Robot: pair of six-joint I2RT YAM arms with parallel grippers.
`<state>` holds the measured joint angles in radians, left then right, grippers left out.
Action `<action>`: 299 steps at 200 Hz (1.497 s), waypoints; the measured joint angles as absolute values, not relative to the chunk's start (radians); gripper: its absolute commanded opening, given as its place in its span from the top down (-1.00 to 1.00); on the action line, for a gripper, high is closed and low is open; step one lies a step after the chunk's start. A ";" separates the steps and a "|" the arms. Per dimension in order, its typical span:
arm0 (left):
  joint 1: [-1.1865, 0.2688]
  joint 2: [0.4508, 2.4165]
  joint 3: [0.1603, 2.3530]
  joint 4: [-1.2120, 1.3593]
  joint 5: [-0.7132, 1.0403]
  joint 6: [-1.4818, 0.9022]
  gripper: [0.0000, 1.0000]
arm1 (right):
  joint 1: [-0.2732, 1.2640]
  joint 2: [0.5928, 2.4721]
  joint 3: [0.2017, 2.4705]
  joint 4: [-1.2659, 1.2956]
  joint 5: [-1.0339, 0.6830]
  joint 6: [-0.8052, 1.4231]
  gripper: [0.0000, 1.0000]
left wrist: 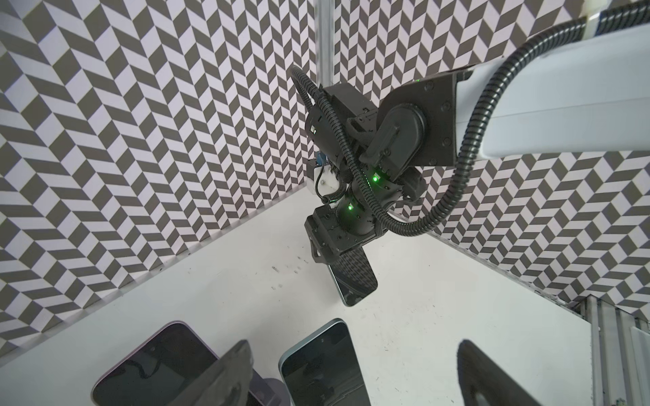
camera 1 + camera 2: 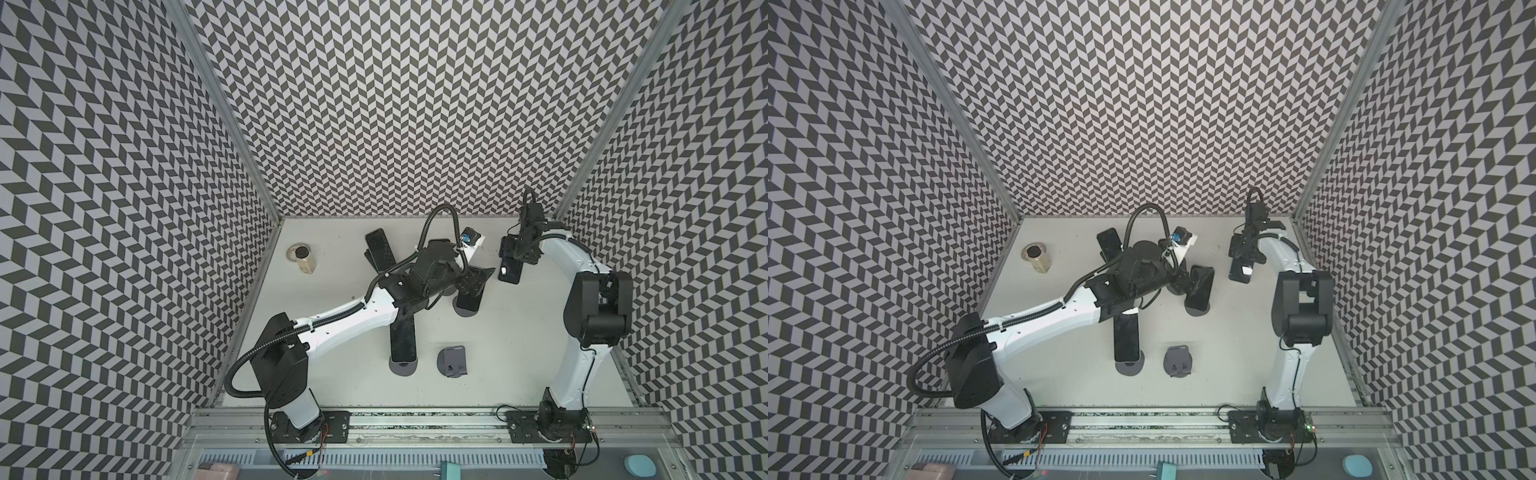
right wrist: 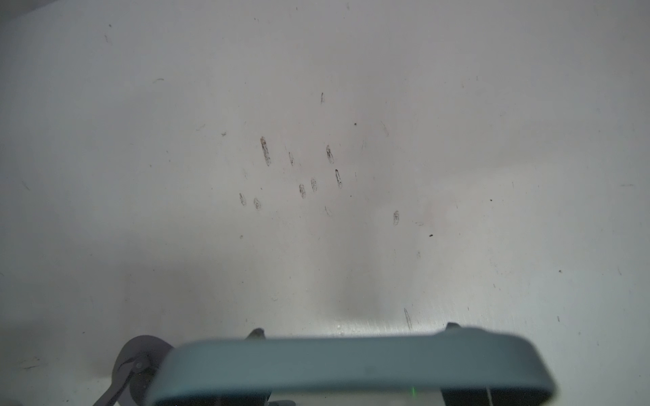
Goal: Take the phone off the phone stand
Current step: 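Carry the teal-edged phone with the right gripper toward the far table corner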
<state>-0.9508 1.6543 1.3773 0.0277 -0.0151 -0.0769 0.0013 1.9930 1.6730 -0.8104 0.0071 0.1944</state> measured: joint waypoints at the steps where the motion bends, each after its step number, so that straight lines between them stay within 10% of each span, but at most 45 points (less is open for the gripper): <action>1: -0.950 1.655 1.378 0.028 -0.015 -0.078 -0.81 | 0.001 1.998 1.679 -0.814 0.007 0.193 0.05; 299: -0.817 1.770 1.487 -0.062 0.057 -0.175 -0.79 | 0.030 2.400 2.177 -0.955 -0.012 0.159 0.06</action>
